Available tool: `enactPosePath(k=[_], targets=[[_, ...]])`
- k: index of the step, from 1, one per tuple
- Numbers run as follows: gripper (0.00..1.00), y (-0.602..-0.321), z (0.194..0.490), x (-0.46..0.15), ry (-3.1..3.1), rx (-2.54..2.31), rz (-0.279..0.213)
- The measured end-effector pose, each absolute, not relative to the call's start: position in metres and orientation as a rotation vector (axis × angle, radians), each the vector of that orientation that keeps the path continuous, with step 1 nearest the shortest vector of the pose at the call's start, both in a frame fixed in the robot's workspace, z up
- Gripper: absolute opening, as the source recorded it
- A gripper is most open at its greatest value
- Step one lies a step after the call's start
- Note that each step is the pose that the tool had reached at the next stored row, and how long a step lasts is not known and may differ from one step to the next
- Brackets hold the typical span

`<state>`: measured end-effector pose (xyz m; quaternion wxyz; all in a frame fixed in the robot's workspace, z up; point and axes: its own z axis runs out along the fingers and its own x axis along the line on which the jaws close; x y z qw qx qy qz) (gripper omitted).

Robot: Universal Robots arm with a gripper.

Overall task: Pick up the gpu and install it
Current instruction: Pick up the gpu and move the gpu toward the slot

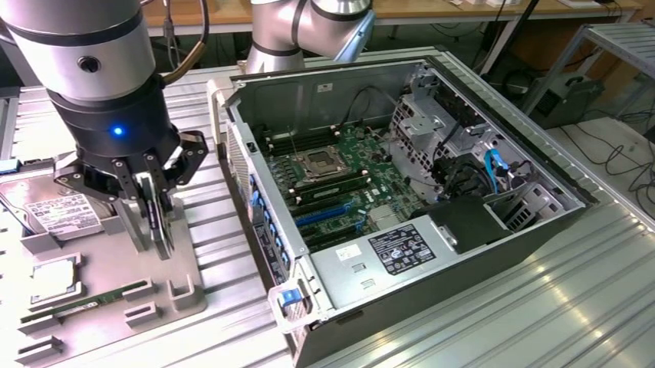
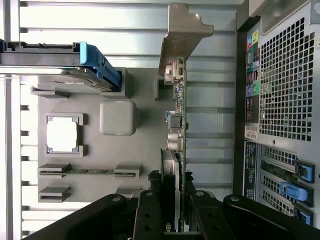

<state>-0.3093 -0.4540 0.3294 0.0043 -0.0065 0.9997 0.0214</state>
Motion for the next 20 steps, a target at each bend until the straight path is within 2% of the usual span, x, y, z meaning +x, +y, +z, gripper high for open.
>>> enactPosePath(k=[20], targets=[[0.27, -0.454, 0.340, -0.309, 3.132, -0.020, 0.067]])
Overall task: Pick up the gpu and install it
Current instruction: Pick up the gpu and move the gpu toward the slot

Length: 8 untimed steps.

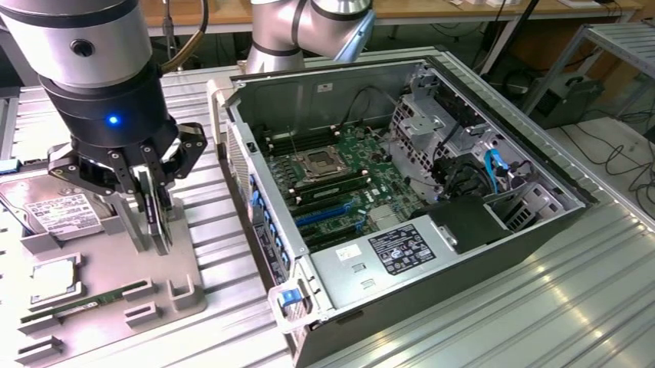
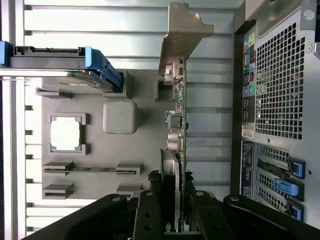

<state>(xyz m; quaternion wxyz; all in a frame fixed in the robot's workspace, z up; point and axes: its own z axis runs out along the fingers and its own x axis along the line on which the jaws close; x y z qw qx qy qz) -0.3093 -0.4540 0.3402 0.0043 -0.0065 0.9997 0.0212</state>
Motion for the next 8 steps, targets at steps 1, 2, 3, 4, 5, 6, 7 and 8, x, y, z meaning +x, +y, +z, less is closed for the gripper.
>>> enactPosePath(k=[1, 2, 3, 4, 5, 6, 7, 8], targets=[[0.27, -0.4540, 0.3407, -0.3093, 3.132, -0.020, 0.066], [0.27, -0.4540, 0.3413, -0.3093, 3.132, -0.020, 0.066], [0.27, -0.4540, 0.3418, -0.3093, 3.132, -0.020, 0.066], [0.27, -0.4540, 0.3423, -0.3093, 3.132, -0.020, 0.065], [0.27, -0.4540, 0.3428, -0.3093, 3.132, -0.020, 0.065], [0.27, -0.4540, 0.3432, -0.3093, 3.132, -0.020, 0.064], [0.27, -0.4540, 0.3437, -0.3093, 3.132, -0.020, 0.064], [0.27, -0.4540, 0.3442, -0.3093, 3.132, -0.020, 0.064]])
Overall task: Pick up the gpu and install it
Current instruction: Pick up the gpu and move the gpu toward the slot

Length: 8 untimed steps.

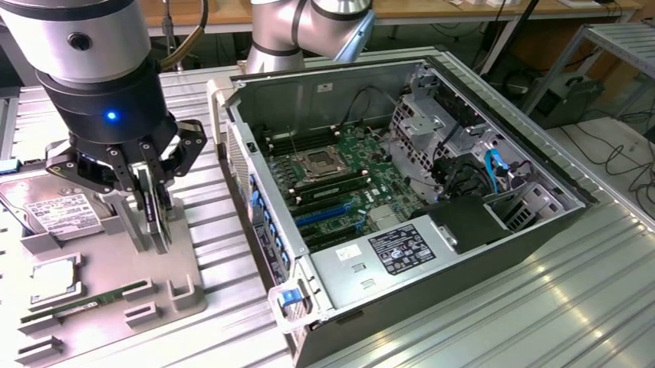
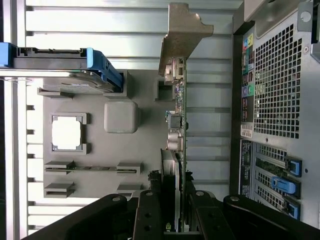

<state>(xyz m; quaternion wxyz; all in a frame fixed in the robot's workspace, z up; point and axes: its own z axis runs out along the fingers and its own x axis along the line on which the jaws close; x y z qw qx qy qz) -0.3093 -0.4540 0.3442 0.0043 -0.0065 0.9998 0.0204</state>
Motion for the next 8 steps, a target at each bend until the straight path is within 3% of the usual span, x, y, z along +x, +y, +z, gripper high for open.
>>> enactPosePath(k=[8], targets=[[0.27, -0.4540, 0.3480, -0.3093, 3.132, -0.020, 0.060]])
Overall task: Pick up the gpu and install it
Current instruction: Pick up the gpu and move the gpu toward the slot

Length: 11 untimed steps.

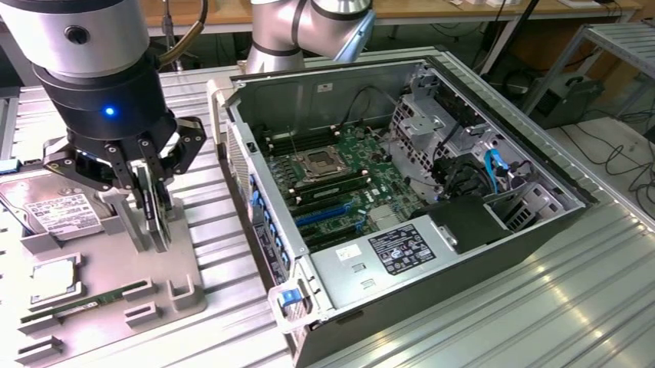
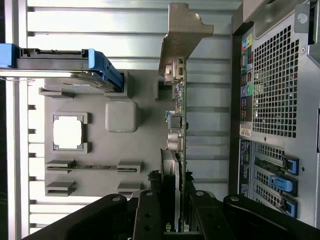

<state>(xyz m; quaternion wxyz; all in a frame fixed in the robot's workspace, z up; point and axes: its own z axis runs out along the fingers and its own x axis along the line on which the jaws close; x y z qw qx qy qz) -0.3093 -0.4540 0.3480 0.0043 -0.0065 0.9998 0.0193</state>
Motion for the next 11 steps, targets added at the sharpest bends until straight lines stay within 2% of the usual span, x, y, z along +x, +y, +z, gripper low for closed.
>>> enactPosePath(k=[11], targets=[[0.27, -0.4540, 0.3562, -0.3093, 3.132, -0.020, 0.054]])
